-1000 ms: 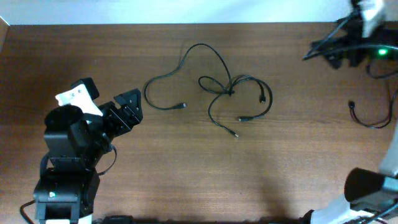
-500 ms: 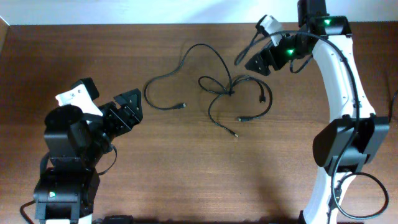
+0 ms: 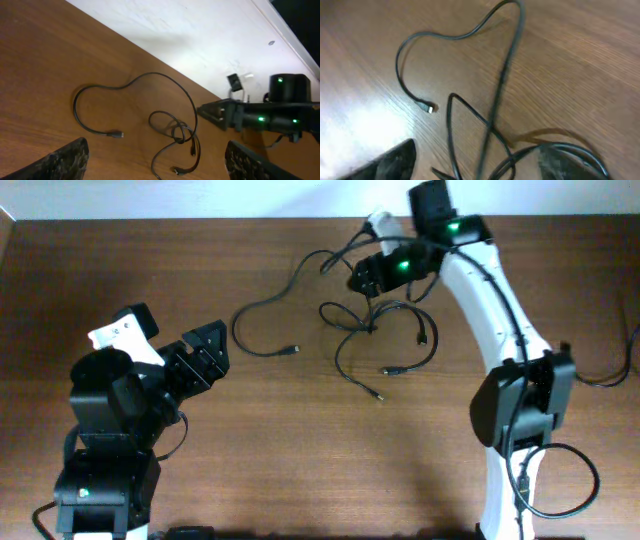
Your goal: Untangle cables
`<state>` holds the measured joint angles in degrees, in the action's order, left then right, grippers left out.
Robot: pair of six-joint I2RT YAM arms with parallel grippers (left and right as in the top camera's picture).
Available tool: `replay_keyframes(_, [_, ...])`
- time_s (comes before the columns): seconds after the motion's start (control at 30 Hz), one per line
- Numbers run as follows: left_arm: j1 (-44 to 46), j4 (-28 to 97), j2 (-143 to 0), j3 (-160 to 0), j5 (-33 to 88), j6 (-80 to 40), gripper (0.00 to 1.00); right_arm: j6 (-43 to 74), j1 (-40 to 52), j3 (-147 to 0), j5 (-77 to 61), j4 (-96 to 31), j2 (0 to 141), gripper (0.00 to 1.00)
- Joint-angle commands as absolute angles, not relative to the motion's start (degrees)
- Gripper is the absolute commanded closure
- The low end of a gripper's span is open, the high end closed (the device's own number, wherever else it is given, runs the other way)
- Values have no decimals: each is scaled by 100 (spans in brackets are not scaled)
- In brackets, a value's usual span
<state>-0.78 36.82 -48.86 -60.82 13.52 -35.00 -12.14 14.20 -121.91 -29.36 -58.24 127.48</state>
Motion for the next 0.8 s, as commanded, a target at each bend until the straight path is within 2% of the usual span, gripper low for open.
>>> replay_keyframes(0.0, [-91,3647,-4869,-6128,1507,-3538,12,-1170,1715,-12213,-1927,-5819,12849,35])
replay_keyframes(0.1, [-91,3649,-4869,-6128,1525,-3538,12,-1170,1778,-12208,-1815,-5822,12954,35])
replay_keyframes(0.13, [-91,3649,-4869,-6128,1525,-3538,12,-1170,1765,-12208,-1813,-5822,13004,39])
replay_keyframes(0.2, [-91,3649,-4869,-6128,1525,-3538,12,-1170,1743,-12202,-1813,-5824,13091,53])
replay_keyframes(0.3, [-91,3647,-4869,-6128,1520,-3538,12,-1170,1719,-12202,-1815,-5870,13181,65])
replay_keyframes(0.33, [-91,3647,-4869,-6128,1522,-3538,12,-1170,1719,-12202,-1815,-5867,13190,75])
replay_keyframes(0.37, [-91,3647,-4869,-6128,1522,-3538,12,-1170,1726,-12202,-1820,-5863,13190,92])
replay_keyframes(0.4, [-91,3647,-4869,-6128,1522,-3538,12,-1173,1726,-12202,-1868,-5863,13190,96])
replay_keyframes(0.57, [-93,3649,-4869,-6128,1522,-3535,12,-1603,1723,-12252,-3039,-5887,13166,96])
replay_keyframes(0.77, [-91,3649,-4869,-6128,1522,-3535,11,-1603,1723,-13253,-3214,-6106,12794,95])
